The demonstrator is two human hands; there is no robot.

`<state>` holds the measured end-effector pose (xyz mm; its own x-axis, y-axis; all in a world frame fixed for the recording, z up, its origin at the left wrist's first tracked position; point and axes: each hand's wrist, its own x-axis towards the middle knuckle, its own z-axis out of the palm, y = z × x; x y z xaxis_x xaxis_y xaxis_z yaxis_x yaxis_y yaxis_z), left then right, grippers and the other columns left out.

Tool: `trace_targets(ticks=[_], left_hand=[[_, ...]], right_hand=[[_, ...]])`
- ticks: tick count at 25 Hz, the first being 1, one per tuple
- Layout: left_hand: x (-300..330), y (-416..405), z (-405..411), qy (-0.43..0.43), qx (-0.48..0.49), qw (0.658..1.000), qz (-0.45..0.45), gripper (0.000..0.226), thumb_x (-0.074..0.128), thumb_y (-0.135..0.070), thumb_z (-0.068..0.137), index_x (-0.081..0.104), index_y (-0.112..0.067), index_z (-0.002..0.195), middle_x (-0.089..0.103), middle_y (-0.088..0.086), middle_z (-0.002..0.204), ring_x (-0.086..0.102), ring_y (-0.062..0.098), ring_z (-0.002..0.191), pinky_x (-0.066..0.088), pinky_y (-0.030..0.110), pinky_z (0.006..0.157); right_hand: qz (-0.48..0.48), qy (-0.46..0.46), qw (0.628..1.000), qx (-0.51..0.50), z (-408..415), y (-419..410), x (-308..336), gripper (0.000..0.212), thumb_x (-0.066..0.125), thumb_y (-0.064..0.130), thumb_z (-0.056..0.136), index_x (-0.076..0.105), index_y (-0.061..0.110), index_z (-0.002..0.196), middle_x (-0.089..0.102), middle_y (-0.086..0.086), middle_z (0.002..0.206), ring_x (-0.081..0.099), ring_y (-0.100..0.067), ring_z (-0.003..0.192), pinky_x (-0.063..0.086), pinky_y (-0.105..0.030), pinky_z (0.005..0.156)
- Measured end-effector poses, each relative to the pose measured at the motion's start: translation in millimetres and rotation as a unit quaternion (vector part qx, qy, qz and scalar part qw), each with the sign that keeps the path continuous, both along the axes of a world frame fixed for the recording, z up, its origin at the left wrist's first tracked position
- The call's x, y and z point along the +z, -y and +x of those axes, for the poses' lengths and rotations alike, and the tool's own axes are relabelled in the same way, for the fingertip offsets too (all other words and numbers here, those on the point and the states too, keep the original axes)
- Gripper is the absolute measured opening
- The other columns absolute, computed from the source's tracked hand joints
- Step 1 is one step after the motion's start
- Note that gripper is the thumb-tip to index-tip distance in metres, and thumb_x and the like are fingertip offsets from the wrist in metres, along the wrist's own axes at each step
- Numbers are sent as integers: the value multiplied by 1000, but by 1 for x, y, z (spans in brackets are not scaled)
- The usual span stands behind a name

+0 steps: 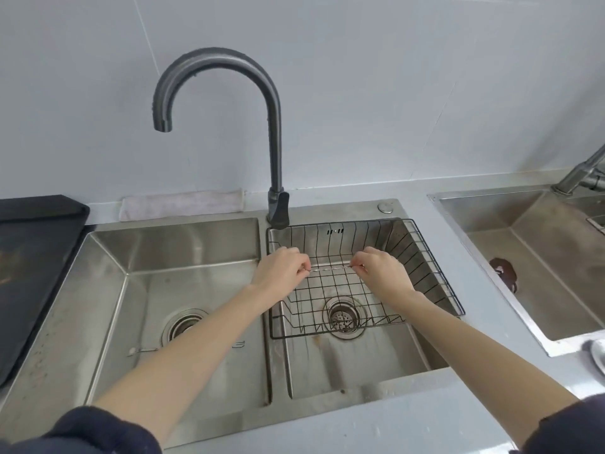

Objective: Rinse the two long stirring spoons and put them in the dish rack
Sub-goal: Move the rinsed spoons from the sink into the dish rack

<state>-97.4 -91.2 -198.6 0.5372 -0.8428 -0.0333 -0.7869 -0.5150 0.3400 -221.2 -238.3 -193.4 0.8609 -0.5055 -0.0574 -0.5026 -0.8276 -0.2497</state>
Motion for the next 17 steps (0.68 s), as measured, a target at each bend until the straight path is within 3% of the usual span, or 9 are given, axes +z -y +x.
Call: trace_targets(ticks=[11, 17], left_hand=[[-52, 69, 14, -60, -8, 995, 78, 21, 48, -18, 93, 65, -13, 105, 64, 3, 111, 56, 20, 106, 51, 35, 88], [-86, 85, 21, -71, -8, 993, 98, 21, 48, -19, 94, 65, -13, 104, 65, 2, 107, 59, 19, 103, 48, 28, 82]], right_hand=[[49, -76, 996, 10, 22, 74, -60, 24, 47, 18, 95, 66, 11, 107, 64, -7, 114, 57, -27, 109, 48, -35, 83], [88, -125, 988, 4, 30, 88, -95, 22, 46, 17, 95, 64, 10, 108, 63, -10, 113, 57, -30, 107, 49, -38, 83]])
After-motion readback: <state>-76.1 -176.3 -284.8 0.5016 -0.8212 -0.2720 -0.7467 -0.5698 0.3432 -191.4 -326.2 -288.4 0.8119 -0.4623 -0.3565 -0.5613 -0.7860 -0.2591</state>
